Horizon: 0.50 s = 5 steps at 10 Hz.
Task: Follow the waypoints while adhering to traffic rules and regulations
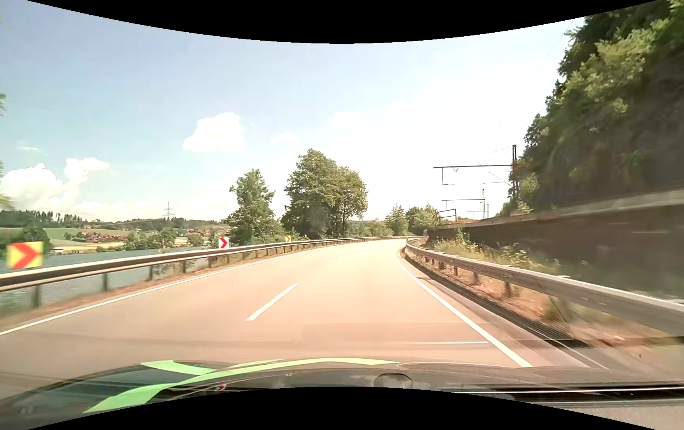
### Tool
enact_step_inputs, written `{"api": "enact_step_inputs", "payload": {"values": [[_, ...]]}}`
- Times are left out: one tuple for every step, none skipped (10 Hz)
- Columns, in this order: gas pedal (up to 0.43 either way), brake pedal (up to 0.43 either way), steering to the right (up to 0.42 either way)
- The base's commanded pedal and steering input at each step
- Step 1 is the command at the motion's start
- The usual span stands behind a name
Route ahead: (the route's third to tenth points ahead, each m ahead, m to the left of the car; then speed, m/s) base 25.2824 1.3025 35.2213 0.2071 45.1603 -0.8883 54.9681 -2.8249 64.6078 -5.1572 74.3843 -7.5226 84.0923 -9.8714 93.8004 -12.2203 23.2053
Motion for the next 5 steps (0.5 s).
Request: {"api": "enact_step_inputs", "payload": {"values": [[0.268,0.0,0.013],[0.28,0.0,0.013],[0.28,0.0,0.013],[0.287,0.0,0.014],[0.287,0.0,0.015]]}}
